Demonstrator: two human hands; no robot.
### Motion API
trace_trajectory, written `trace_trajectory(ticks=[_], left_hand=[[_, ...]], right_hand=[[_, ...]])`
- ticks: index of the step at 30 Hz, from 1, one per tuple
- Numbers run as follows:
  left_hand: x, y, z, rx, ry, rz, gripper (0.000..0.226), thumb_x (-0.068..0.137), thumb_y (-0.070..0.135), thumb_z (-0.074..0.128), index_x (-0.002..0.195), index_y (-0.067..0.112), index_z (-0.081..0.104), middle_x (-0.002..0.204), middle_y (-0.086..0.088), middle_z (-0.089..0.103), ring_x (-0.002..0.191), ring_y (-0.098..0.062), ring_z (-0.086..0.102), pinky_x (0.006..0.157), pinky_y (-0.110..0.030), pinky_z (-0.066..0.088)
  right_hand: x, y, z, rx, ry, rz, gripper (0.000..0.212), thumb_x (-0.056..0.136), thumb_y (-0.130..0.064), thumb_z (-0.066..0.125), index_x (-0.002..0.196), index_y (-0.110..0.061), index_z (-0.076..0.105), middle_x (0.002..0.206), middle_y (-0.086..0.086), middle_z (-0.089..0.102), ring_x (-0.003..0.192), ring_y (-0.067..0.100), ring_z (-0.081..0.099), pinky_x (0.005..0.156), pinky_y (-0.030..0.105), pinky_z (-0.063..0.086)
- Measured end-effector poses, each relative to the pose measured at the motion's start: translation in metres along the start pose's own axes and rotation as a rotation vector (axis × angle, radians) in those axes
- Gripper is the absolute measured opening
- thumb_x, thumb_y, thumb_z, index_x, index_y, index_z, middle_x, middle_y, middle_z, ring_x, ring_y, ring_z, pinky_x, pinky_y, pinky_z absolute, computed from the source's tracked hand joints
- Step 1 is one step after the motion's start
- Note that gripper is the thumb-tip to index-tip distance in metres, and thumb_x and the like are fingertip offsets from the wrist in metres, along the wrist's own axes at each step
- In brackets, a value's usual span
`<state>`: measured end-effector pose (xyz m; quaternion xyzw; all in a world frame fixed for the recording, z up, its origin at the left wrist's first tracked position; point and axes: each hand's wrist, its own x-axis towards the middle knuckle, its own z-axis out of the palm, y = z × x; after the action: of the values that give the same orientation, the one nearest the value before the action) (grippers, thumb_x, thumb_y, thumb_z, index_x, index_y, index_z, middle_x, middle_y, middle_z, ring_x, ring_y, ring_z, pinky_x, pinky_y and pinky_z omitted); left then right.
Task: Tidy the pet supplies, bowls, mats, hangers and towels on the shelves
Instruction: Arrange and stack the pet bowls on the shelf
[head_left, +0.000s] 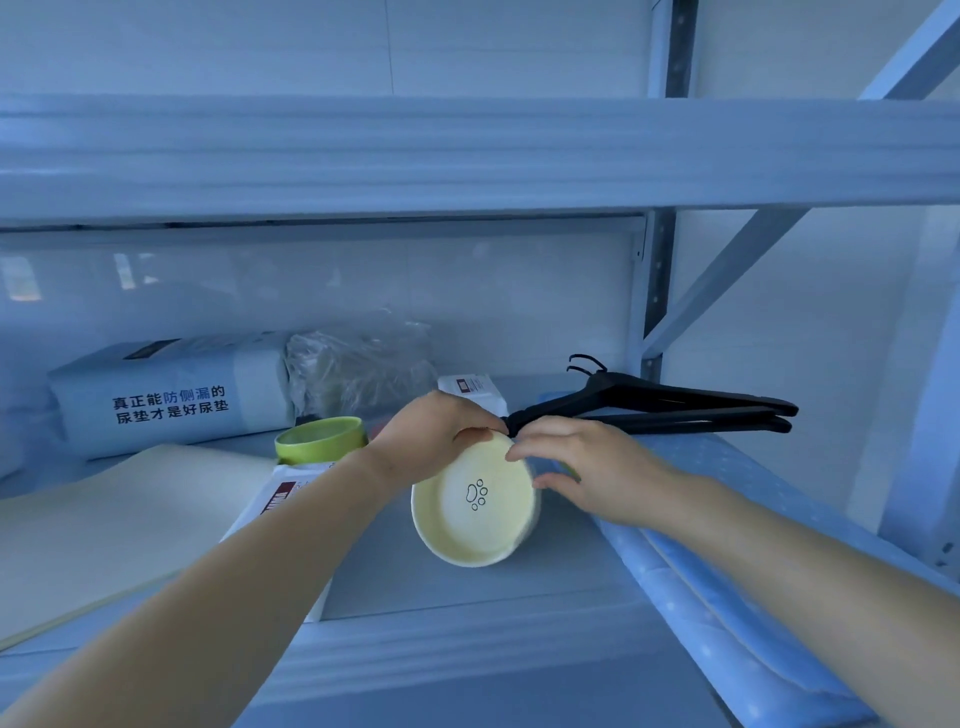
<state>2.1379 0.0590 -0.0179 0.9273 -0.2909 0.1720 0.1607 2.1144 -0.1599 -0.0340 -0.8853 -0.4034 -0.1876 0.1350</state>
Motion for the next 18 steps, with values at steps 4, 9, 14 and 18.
trace_trajectory(ticks=[4, 9, 14, 18], left_hand=[[0.002, -0.002, 0.008, 0.007, -0.013, 0.046, 0.025, 0.095, 0.022, 0.048, 0.104, 0.035, 0.068, 0.103, 0.01, 0.07, 0.092, -0.012, 0.063, 0.081, -0.036, 0.049], [-0.009, -0.006, 0.008, 0.025, 0.016, 0.033, 0.032, 0.092, 0.016, 0.055, 0.122, 0.025, 0.061, 0.126, 0.005, 0.061, 0.117, -0.012, 0.054, 0.1, -0.027, 0.04], [-0.041, -0.008, 0.003, 0.001, -0.024, -0.003, 0.023, 0.092, 0.021, 0.055, 0.113, 0.022, 0.067, 0.109, 0.002, 0.066, 0.102, -0.013, 0.059, 0.088, -0.019, 0.041], [-0.063, 0.0, 0.008, -0.099, -0.085, -0.074, 0.022, 0.093, 0.036, 0.052, 0.105, 0.029, 0.069, 0.095, 0.011, 0.07, 0.091, -0.01, 0.06, 0.084, -0.022, 0.045]], right_hand=[[0.009, 0.007, -0.006, -0.023, -0.034, -0.016, 0.018, 0.083, -0.021, 0.066, 0.1, -0.023, 0.069, 0.119, -0.011, 0.059, 0.103, 0.004, 0.05, 0.078, 0.011, 0.029], [0.007, 0.011, 0.007, 0.008, -0.119, -0.021, 0.013, 0.083, -0.03, 0.066, 0.091, -0.021, 0.071, 0.1, -0.012, 0.068, 0.087, 0.007, 0.056, 0.074, 0.014, 0.033], [0.002, 0.008, 0.028, 0.087, -0.172, 0.01, 0.012, 0.083, -0.031, 0.068, 0.086, -0.02, 0.072, 0.088, -0.008, 0.068, 0.067, -0.01, 0.047, 0.063, 0.012, 0.031], [0.007, 0.007, 0.031, 0.108, -0.154, 0.03, 0.013, 0.078, -0.03, 0.073, 0.086, -0.019, 0.072, 0.086, -0.006, 0.068, 0.069, -0.003, 0.05, 0.065, 0.007, 0.036]])
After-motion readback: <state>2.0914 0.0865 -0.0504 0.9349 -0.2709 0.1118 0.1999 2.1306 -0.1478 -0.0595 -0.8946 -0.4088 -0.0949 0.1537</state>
